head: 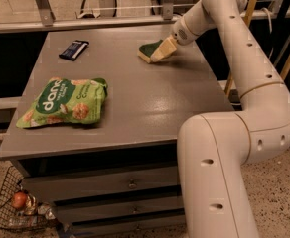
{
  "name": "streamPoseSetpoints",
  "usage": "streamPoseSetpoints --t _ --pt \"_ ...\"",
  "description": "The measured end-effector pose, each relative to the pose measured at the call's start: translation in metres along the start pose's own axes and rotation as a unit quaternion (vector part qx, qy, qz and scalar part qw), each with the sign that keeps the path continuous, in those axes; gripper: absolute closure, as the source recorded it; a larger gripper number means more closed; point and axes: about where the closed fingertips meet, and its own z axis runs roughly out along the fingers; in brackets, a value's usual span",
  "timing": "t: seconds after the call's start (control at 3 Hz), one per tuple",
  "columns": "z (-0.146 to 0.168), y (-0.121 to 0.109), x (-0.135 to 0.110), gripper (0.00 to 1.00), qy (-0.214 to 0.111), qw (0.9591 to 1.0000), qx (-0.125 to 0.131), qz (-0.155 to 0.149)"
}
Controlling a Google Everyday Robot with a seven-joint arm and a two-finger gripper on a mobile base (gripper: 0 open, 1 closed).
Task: Move sponge near green rice chip bag
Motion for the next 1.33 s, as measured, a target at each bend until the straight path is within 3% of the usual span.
streamPoseSetpoints --t 0.67,1.0,1.33 --pt "0.0 0.006 -0.002 0.65 0.004 0.9999 -0.01 0.006" --pt "-0.021 0.013 -0.022 0.88 -0.008 0.9998 -0.007 -0.019" --pt "-0.048 0.036 -0.055 1.0 -0.012 0.9989 -0.012 -0.044"
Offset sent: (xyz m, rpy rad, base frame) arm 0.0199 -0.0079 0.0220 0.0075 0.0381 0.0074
